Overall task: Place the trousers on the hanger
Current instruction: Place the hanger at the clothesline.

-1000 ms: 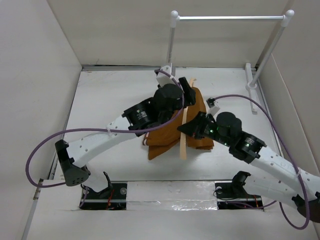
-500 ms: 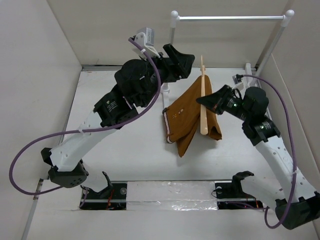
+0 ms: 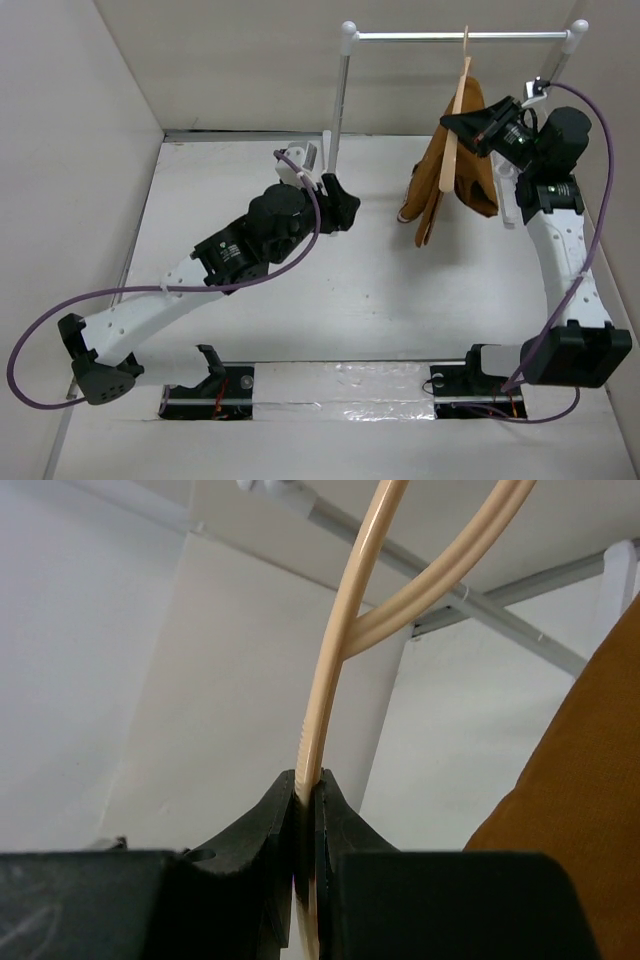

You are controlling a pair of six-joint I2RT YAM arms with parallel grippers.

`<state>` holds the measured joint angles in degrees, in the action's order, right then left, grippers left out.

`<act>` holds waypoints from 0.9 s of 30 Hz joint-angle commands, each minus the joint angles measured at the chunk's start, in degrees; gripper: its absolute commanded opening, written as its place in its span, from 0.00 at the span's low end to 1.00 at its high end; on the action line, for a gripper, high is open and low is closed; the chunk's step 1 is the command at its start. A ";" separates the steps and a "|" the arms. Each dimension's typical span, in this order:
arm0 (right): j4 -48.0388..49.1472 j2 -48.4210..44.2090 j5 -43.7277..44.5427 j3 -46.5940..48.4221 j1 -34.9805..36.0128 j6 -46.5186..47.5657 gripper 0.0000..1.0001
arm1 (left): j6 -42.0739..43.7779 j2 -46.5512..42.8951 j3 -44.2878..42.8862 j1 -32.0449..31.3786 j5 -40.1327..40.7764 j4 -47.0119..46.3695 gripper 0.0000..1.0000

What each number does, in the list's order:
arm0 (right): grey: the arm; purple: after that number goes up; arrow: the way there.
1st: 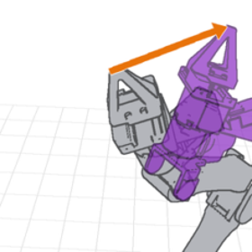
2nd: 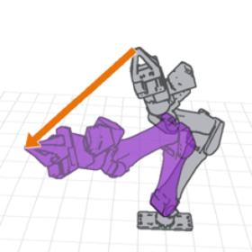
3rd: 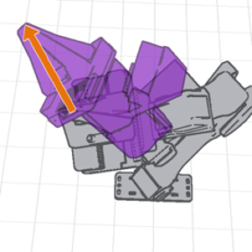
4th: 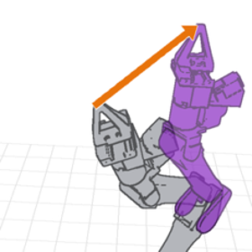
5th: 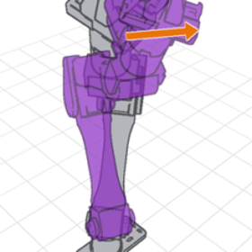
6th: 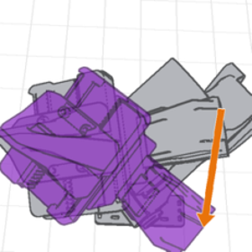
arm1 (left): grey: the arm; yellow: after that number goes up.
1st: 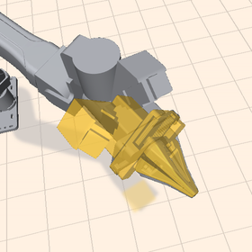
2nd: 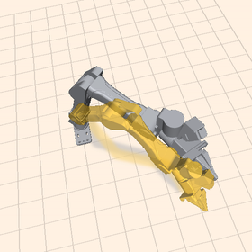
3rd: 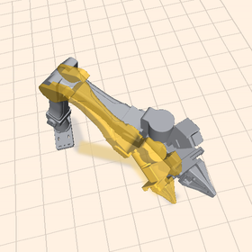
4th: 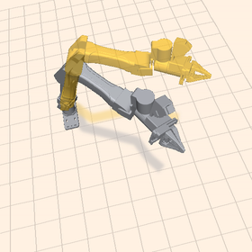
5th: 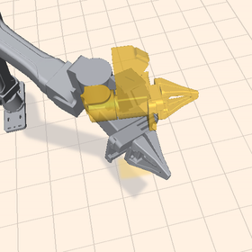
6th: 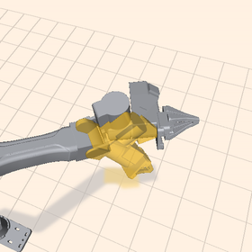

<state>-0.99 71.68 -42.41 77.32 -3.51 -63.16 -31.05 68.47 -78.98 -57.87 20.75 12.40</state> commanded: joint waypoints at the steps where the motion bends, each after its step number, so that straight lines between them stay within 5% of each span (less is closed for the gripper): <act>1: 15.14 2.58 -4.87 9.59 -0.97 1.72 0.00 | -3.05 -4.39 4.70 0.39 -1.50 -3.60 0.53; 14: 26.30 18.67 -4.61 16.72 -5.54 -4.78 0.00 | -1.38 -4.75 10.77 2.14 -2.73 -4.40 0.53; 27: 25.97 18.50 -5.13 9.78 -9.68 -3.56 0.04 | 1.16 -0.97 9.20 6.71 -7.31 -6.34 0.53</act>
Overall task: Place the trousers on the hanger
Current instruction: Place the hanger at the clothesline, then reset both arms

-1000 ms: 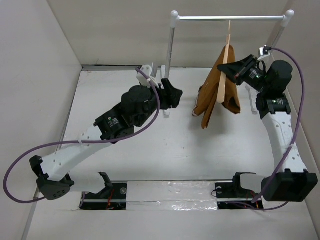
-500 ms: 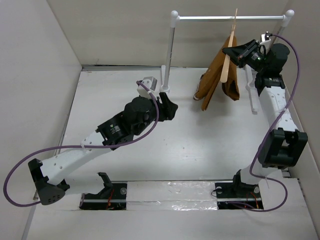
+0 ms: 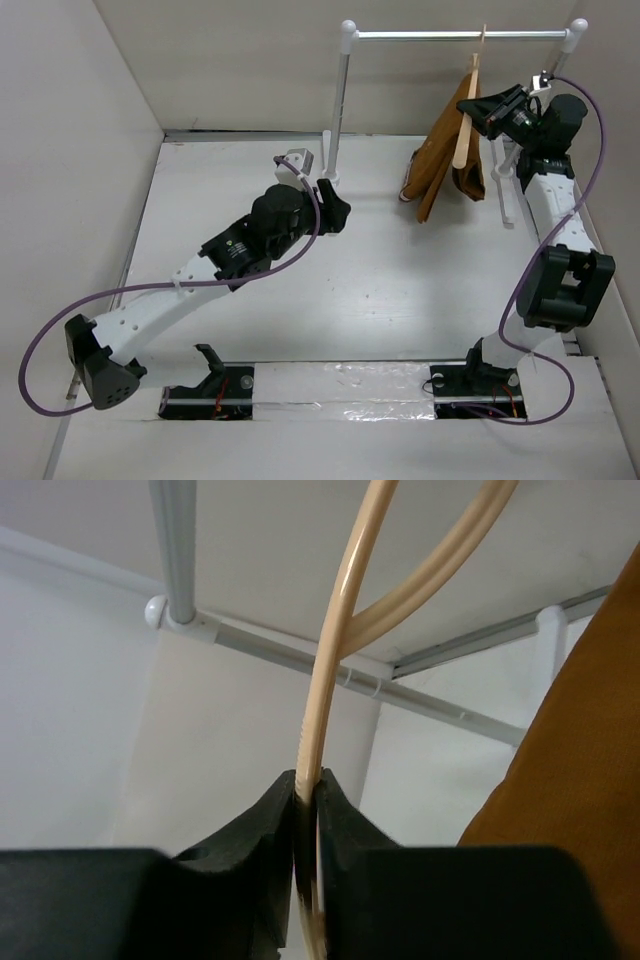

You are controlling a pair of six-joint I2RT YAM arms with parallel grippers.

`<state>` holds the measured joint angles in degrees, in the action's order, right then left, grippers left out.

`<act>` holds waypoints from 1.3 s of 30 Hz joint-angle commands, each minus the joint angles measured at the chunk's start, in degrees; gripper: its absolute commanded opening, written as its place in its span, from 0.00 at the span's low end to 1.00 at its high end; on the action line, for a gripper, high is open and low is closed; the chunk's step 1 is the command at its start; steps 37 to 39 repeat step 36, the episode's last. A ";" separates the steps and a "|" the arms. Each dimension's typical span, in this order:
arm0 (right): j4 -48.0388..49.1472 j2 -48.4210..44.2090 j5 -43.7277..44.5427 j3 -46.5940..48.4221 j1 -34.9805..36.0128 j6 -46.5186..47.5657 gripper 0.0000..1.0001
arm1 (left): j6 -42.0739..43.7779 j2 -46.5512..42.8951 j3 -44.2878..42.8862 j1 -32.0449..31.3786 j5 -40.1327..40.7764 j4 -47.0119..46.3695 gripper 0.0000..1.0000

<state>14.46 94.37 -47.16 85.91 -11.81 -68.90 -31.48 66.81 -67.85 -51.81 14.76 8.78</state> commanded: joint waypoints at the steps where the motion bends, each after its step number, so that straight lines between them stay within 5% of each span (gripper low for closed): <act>1: 8.50 -4.54 -0.57 0.93 -1.98 3.76 0.23 | 1.60 1.04 -2.10 0.66 -1.32 -2.71 0.53; 4: 1.56 -5.77 -0.74 0.66 -2.59 8.95 0.62 | 0.99 2.10 -3.16 1.88 -1.84 -2.62 0.55; 7: -6.42 -7.26 -0.39 1.36 -4.09 14.56 0.83 | 0.64 2.80 -3.95 2.50 -2.46 -2.54 0.58; 9: -13.09 -9.28 0.48 2.07 -5.67 19.13 0.81 | 0.11 3.42 -5.00 3.11 -2.02 -1.92 0.60; 10: -14.27 -10.07 0.83 2.42 -6.20 20.64 1.00 | 0.02 3.68 -5.44 3.12 -1.93 -1.22 0.60; 15: -24.73 -16.74 1.10 2.16 -8.14 28.90 1.00 | -0.24 4.91 -8.34 3.65 0.26 0.71 0.61; 22: -28.43 -33.15 6.19 -10.57 5.20 35.67 1.00 | -1.12 3.16 -11.95 4.79 7.64 7.12 0.61; 28: -37.98 -47.68 14.19 -25.93 15.41 42.78 1.00 | -4.98 -5.36 -5.90 4.79 12.39 10.90 0.62; 35: -47.06 -57.71 16.84 -36.68 18.05 47.20 1.00 | -16.23 -15.38 7.46 4.79 10.20 13.98 0.61; 39: -47.24 -59.02 16.23 -37.65 18.66 47.11 1.00 | -17.20 -16.87 8.08 4.79 9.67 14.08 0.62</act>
